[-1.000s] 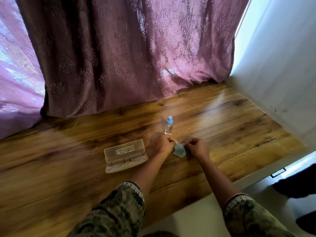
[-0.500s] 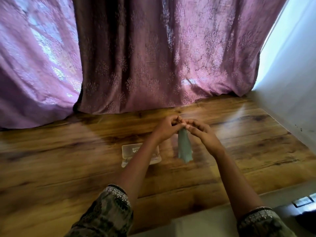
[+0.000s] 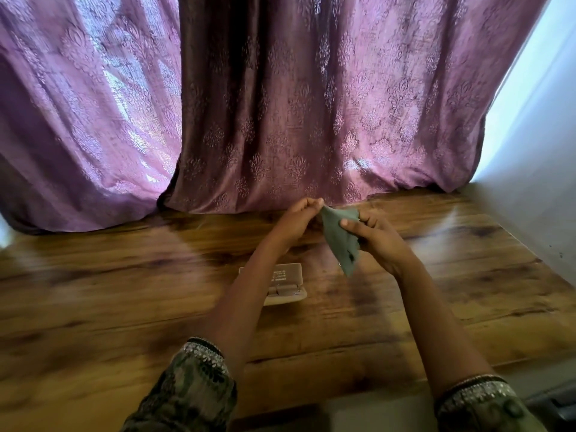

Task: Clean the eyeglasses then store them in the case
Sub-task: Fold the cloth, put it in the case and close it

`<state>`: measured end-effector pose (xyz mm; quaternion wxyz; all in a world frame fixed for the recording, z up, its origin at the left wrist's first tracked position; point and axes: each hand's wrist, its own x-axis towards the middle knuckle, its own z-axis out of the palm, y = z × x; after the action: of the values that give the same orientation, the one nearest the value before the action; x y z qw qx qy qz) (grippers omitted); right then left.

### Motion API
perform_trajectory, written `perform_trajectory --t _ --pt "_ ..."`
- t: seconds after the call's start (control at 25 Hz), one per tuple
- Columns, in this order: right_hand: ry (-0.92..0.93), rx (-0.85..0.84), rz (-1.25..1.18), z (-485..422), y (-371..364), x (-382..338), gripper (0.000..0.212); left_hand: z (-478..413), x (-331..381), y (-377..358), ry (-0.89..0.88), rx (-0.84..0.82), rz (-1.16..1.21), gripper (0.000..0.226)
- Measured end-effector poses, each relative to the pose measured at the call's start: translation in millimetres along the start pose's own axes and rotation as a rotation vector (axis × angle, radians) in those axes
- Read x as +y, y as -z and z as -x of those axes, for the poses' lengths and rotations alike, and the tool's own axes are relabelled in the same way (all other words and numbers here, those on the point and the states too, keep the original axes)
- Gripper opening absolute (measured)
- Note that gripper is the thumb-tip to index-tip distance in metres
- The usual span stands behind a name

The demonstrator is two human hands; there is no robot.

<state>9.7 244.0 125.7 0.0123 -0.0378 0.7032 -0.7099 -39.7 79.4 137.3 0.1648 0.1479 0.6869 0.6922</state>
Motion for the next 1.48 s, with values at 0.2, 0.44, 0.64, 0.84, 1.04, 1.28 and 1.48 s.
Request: perform_trajectory --t 0.2,0.44,0.64,0.84,1.04,1.28,1.48 --pt "-0.07 0.113 -0.086 -3 -9 -10 0.015 15 -12 0 0.097 -0.143 0.219 0.05" --pt "-0.161 0.2 0.003 -3 -7 -13 0.018 13 -12 9 0.013 -0.056 0.127 0.032" --pt "-0.092 0.265 0.015 -2 -10 -13 0.025 15 -12 7 -0.117 0.09 -0.104 0.02" --pt "-0.071 0.224 0.02 -2 -12 -9 0.023 20 -8 8 -0.217 0.136 -0.191 0.024" --pt "-0.036 0.24 0.197 0 -16 -15 0.032 22 -6 9 -0.271 0.197 -0.302 0.028" --pt "0.029 0.385 0.506 -4 -18 -18 0.019 22 0 6 -0.304 0.305 -0.492 0.026" --pt "0.119 0.309 0.459 0 -16 -24 0.005 20 4 11 -0.294 0.361 -0.613 0.013"
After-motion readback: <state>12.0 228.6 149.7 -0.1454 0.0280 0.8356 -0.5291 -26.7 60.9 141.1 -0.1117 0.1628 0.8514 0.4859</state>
